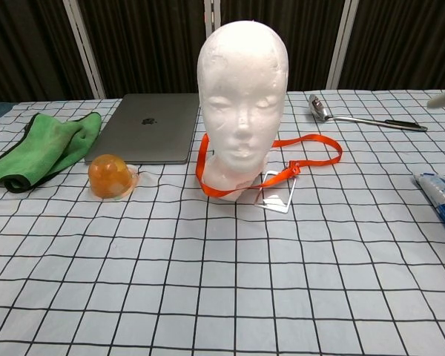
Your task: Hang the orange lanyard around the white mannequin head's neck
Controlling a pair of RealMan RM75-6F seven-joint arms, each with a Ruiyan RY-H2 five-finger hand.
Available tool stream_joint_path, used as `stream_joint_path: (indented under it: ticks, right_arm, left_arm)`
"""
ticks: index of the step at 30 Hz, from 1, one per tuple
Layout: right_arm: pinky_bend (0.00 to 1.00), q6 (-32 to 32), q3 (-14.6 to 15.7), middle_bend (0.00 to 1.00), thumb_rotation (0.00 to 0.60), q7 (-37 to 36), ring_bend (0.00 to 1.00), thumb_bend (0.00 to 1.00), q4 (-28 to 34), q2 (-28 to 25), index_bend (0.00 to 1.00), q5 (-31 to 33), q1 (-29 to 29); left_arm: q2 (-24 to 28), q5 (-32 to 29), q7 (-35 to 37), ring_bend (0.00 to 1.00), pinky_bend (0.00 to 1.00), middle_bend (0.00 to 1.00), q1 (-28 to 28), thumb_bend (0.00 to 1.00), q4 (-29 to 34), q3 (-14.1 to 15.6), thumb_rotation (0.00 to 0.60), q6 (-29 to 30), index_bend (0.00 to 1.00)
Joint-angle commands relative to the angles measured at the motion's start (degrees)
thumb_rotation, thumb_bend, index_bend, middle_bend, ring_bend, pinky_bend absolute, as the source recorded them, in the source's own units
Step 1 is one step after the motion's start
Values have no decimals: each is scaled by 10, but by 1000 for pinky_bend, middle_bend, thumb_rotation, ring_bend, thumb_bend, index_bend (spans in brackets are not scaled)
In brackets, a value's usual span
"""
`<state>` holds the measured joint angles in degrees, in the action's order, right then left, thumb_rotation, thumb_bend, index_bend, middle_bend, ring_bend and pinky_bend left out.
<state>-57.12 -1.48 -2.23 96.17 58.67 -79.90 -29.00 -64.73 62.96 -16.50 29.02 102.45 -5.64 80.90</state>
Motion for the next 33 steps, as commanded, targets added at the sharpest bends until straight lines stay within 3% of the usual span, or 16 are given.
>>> stream_joint_path:
  ticks: [1, 8, 15, 23, 33]
  right_arm:
    - [0, 20, 24, 2, 600, 0, 0, 857, -31, 41, 92, -50, -7]
    - [0, 74, 10, 1, 600, 12, 0, 857, -91, 128, 86, -59, -52]
    - [1, 129, -9, 32, 600, 30, 0, 873, -136, 203, 82, -31, -93]
    - [35, 147, -14, 52, 600, 42, 0, 884, -166, 259, 79, -15, -109]
    - [40, 154, -29, 60, 600, 48, 0, 885, -188, 292, 79, 10, -122]
  left_arm:
    - [0, 17, -32, 0, 0, 0, -52, 0, 40, 34, 600, 49, 0]
    - [-7, 39, -41, 0, 0, 0, -72, 0, 40, 46, 600, 55, 0]
    - [-15, 34, -32, 0, 0, 0, -76, 0, 17, 35, 600, 38, 0]
    - [-13, 30, -21, 0, 0, 0, -79, 0, 2, 24, 600, 19, 0]
    - [-14, 33, -20, 0, 0, 0, -84, 0, -1, 17, 600, 8, 0]
